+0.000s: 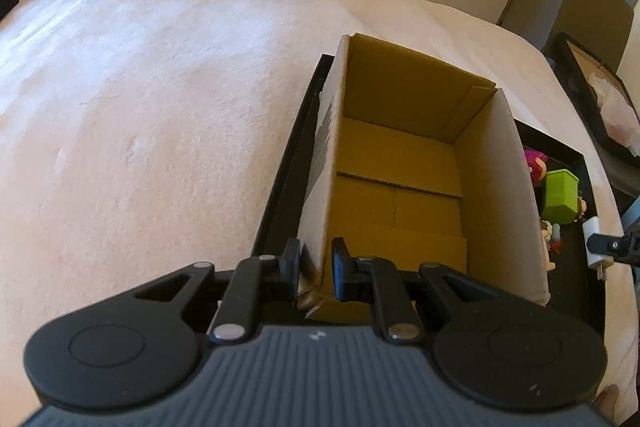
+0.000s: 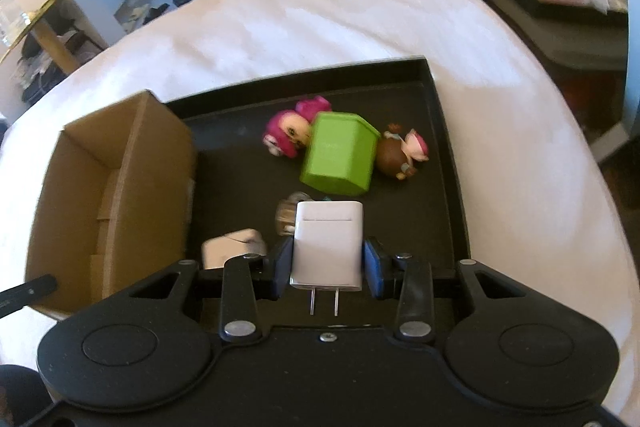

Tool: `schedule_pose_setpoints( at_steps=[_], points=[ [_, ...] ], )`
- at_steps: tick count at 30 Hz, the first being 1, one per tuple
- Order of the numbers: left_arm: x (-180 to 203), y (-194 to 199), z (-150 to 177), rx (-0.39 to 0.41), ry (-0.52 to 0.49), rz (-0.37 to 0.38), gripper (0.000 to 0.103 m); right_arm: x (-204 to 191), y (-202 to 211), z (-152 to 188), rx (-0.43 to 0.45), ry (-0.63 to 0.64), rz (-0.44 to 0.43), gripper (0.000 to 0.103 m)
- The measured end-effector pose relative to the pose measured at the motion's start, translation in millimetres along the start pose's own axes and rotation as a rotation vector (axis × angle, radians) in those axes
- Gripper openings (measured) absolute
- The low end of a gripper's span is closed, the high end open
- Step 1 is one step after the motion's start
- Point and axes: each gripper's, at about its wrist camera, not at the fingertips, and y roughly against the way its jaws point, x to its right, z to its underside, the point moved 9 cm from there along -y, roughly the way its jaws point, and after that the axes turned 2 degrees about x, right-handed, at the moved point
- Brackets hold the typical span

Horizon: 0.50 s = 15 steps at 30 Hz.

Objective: Organize rigid objects
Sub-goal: 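Carry the white adapter with the right gripper into the cardboard box and release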

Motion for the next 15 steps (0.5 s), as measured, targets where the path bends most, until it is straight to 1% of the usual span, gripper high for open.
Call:
schedule_pose_setpoints(
  at_steps=[2,10,15],
  points=[
    [-1,1,0,0.007,0.006,0.013,0.015,-7,7,-1,0.007,0.005,-0.010,0.037],
    [-4,2,-1,0.025,0.030,0.051,0.015,-64,25,-10,0.040,0.072,-0.042,0.037],
    [-7,2,-2,0.035,0.057,0.092,0.014,-98,33,-17,0.055,0.113,-0.067,0.037]
  ],
)
